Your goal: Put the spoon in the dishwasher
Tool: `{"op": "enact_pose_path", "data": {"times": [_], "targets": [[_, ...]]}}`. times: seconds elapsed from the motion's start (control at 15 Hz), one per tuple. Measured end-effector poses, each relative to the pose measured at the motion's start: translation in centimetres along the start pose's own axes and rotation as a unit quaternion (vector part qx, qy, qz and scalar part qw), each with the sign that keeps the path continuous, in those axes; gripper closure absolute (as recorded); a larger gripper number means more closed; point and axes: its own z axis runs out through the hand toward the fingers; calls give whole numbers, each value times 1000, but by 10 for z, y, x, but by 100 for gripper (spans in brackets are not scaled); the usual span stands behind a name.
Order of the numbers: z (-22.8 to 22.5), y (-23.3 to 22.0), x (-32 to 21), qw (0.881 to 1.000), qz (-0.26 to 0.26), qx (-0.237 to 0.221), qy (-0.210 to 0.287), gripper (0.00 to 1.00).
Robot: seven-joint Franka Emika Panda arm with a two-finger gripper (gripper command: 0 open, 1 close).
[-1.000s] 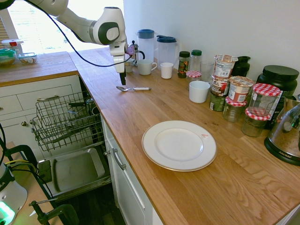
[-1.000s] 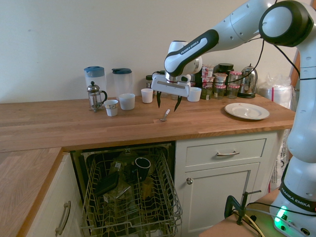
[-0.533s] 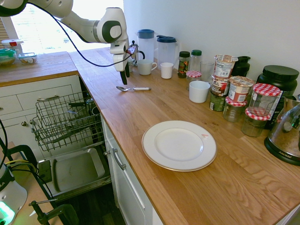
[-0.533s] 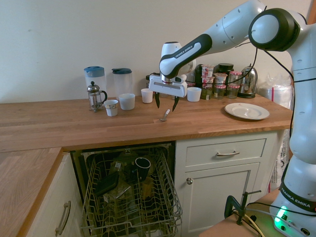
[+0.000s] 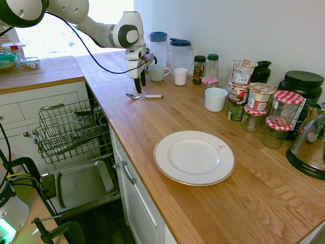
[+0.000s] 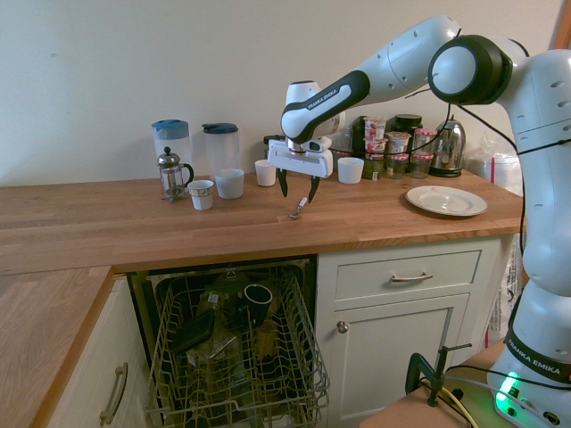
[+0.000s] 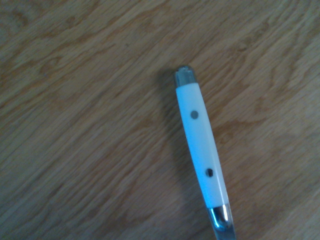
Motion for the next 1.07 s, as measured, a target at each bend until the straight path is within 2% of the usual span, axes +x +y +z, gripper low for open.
{"op": "enact_pose_path", "data": {"times": [0.8,0.87,1.07], "targets": [[35,-16,-5,1000,4,-16,5,0],[36,-16,-5,1000,4,-17,5,100],[36,-16,-6,1000,7,-19,3,100]]}}
